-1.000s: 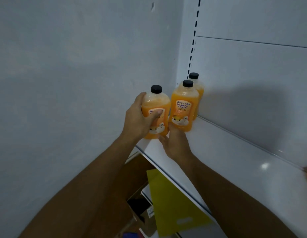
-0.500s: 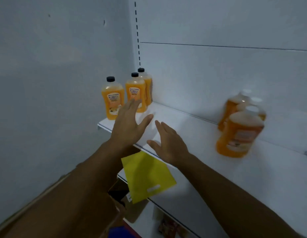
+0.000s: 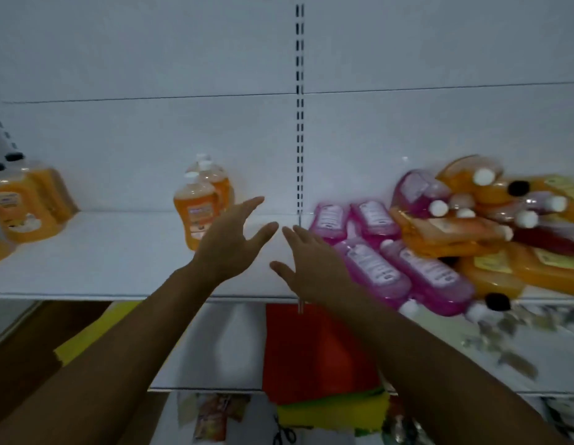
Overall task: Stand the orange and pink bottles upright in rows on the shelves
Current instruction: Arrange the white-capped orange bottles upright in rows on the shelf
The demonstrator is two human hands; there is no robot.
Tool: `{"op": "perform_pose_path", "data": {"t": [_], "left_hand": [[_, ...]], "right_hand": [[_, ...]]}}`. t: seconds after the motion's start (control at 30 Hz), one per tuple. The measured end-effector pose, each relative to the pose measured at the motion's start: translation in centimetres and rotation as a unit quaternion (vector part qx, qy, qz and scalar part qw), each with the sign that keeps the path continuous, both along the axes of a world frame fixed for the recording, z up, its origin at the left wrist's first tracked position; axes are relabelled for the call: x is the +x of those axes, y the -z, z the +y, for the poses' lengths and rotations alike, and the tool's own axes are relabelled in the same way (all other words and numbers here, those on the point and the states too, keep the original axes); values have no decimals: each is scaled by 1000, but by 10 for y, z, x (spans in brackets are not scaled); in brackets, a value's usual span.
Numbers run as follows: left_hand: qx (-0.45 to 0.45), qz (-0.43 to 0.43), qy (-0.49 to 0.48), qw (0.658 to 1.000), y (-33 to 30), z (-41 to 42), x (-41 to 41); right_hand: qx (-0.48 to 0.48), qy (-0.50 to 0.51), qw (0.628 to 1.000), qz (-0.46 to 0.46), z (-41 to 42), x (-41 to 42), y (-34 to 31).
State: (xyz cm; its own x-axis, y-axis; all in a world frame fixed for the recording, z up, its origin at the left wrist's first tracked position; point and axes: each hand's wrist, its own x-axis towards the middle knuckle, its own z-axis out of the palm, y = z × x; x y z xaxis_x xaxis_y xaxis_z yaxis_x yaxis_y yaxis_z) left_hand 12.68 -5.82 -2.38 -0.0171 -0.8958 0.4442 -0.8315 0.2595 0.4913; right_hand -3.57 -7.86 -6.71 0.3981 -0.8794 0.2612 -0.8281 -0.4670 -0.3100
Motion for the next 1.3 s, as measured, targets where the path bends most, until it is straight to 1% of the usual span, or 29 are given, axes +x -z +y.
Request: {"op": "perform_pose_path", "data": {"t": [0.13, 0.3, 0.5, 0.67, 0.77, 0.87, 0.97, 1.0, 1.07, 1.17, 1.3], "left_hand": [[42, -16, 61, 997, 12, -21, -56], [79, -30, 120, 989, 25, -46, -93], [111, -34, 159, 980, 34, -60, -116], [107, -34, 172, 979, 38, -65, -123], [86, -37, 184, 979, 34, -70, -131], [70, -33, 213, 974, 27, -78, -154], [83, -31, 272, 958, 21, -83, -187], [94, -31, 288, 952, 22, -86, -198], [104, -29, 313, 944, 22, -90, -214], [113, -33, 322, 939, 31, -103, -230], [90, -51, 330, 938, 35, -108, -240]], "right_hand": [[-15, 58, 998, -5, 9, -62, -2], [-10, 103, 994, 27, 12, -109, -1], [25, 96, 995, 26, 21, -125, 1], [2, 106, 994, 13, 24, -129, 0], [-59, 124, 991, -3, 23, -140, -3], [-126, 161, 978, -33, 27, -161, -9], [-200, 199, 957, -64, 32, -183, -11], [-208, 218, 951, -73, 33, -190, -10], [-185, 267, 941, -91, 30, -206, -8], [-108, 332, 927, -137, 24, -228, -2], [-41, 329, 921, -206, 20, -240, 7]]}}
